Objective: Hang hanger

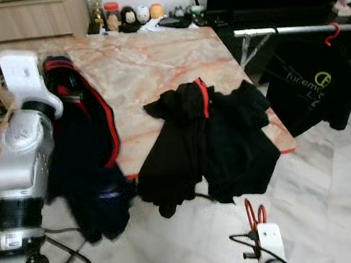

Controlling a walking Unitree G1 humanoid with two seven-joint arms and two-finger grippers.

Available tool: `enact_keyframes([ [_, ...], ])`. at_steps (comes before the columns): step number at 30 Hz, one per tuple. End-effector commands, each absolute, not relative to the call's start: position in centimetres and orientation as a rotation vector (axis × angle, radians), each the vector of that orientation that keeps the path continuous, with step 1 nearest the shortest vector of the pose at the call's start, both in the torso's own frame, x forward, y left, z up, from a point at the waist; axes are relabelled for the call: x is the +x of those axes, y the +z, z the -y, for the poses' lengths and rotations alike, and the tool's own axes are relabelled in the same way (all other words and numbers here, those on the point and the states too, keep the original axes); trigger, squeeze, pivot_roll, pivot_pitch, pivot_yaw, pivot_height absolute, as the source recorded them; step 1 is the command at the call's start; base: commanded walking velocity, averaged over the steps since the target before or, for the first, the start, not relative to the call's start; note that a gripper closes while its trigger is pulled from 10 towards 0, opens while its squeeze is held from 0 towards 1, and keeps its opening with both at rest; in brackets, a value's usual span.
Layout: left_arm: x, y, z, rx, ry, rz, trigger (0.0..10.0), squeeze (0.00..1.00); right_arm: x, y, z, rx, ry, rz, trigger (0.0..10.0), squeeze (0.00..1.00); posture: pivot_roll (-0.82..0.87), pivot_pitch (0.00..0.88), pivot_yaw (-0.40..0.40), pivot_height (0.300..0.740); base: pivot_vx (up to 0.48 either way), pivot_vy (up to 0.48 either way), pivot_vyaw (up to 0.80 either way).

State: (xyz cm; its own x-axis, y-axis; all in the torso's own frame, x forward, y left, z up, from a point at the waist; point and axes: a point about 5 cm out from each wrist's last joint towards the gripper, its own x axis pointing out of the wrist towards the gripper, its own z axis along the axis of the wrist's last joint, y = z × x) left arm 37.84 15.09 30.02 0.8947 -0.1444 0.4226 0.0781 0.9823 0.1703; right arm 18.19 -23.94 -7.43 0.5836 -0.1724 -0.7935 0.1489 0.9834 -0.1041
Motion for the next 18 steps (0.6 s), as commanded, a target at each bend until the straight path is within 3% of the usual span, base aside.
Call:
enact_keyframes([
  [1, 38.2, 32.2, -14.8, 0.159, -0.125, 0.516, 10.0, 0.00, 18.3, -7.4, 23.8, -0.022, -0.192, -0.928, 10.0, 0.00, 0.13, 0.000, -0.065, 0.740, 0.247, 0.000, 0.00],
  [5, 39.3, 35.2, -13.4, 0.167, -0.149, 0.558, 10.0, 0.00, 18.5, -7.4, 23.7, -0.020, -0.194, -0.926, 10.0, 0.00, 0.13, 0.000, -0.063, 0.740, 0.249, 0.000, 0.00],
  [11, 39.7, 35.7, -12.9, 0.178, -0.167, 0.566, 10.0, 0.00, 18.5, -7.3, 23.7, -0.019, -0.193, -0.926, 10.0, 0.00, 0.13, 0.000, -0.060, 0.740, 0.246, 0.000, 0.00],
  [18, 39.8, 30.2, -13.0, 0.184, -0.261, 0.403, 10.0, 0.00, 18.4, -7.4, 23.8, -0.023, -0.190, -0.931, 10.0, 0.00, 0.14, 0.000, -0.067, 0.740, 0.000, 0.000, 0.00],
])
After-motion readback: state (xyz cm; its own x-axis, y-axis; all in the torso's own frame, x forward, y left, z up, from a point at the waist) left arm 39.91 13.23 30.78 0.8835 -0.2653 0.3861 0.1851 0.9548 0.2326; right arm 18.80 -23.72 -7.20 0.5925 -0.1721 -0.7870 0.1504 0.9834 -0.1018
